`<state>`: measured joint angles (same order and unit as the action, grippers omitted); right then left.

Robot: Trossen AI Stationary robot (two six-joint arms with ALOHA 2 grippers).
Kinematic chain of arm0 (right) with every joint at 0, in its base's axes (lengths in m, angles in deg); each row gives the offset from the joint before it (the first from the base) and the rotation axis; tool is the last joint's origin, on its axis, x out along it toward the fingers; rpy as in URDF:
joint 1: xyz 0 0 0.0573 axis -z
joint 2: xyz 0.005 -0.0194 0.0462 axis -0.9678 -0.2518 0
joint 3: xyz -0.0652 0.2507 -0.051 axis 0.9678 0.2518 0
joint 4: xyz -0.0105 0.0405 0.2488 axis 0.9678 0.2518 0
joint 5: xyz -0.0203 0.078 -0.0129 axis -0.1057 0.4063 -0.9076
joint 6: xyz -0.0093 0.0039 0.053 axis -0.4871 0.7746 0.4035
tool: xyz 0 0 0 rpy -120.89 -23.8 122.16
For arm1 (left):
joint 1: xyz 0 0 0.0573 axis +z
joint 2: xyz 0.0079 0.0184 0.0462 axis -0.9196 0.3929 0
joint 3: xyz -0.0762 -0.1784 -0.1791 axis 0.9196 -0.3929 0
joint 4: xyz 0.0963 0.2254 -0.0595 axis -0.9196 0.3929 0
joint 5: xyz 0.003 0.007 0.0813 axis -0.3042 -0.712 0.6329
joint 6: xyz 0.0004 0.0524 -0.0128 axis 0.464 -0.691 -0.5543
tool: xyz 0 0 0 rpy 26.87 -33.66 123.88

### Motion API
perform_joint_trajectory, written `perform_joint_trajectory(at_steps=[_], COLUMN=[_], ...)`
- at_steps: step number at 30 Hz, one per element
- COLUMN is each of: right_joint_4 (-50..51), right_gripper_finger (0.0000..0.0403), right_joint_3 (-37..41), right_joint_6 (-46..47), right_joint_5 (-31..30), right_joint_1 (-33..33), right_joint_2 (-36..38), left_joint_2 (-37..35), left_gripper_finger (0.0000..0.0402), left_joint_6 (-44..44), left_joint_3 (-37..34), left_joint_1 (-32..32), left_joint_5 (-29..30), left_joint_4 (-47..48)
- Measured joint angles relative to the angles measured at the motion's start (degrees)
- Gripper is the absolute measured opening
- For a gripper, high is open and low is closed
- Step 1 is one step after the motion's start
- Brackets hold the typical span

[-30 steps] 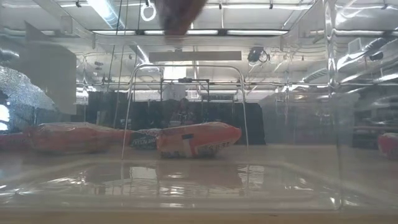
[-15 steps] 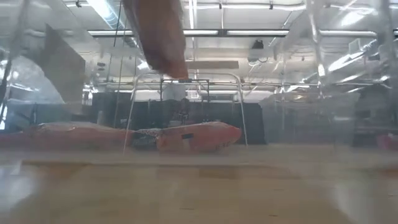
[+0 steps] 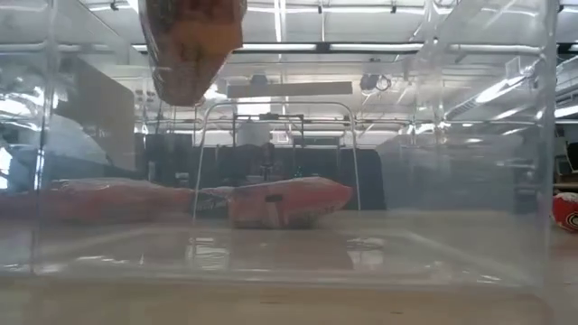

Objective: Sort Maruchan noodles
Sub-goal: Put the orange noodle pack into the bottom left transparent bin

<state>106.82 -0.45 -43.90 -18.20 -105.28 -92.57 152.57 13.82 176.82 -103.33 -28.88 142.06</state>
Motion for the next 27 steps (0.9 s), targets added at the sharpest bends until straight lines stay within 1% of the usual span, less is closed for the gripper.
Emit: perform_joint_trajectory(at_steps=[3,5,10,12,14,17,22,27], right_joint_4=[-0.01,-0.01,-0.14,-0.56,-0.05,-0.09,-0.11,-0.11], right_gripper_finger=[0.0133,0.0133,0.0133,0.0133,0.0133,0.0133,0.0133,0.0133], right_joint_3=[0.00,0.00,0.97,2.08,3.24,4.56,5.96,6.23], right_joint_6=[0.09,0.60,2.10,3.13,4.29,4.79,4.81,4.61], right_joint_5=[-0.08,-0.06,-0.33,-0.27,-0.26,-0.26,-0.26,-0.23], right_joint_1=[0.02,-0.15,-1.11,-1.62,-2.09,-2.43,-2.43,-2.43], right_joint_2=[0.00,0.00,0.00,0.00,0.00,0.00,0.00,0.00], left_joint_2=[0.25,1.13,3.82,4.93,6.17,7.17,8.75,8.98], left_gripper_finger=[0.0043,0.0043,0.0043,0.0043,0.0043,0.0043,0.0043,0.0043], left_joint_6=[1.17,0.14,-9.19,-12.22,-14.55,-16.42,-21.71,-25.94], left_joint_3=[-0.07,-0.11,-0.22,-0.22,-0.26,-0.26,-0.26,-0.26], left_joint_1=[0.84,2.26,5.86,6.72,7.26,7.54,7.45,7.18], left_joint_5=[-3.66,-5.24,-5.38,-5.73,-7.21,-9.31,-9.55,-8.95], left_joint_4=[0.20,0.20,1.67,4.11,5.94,6.08,5.74,3.32])
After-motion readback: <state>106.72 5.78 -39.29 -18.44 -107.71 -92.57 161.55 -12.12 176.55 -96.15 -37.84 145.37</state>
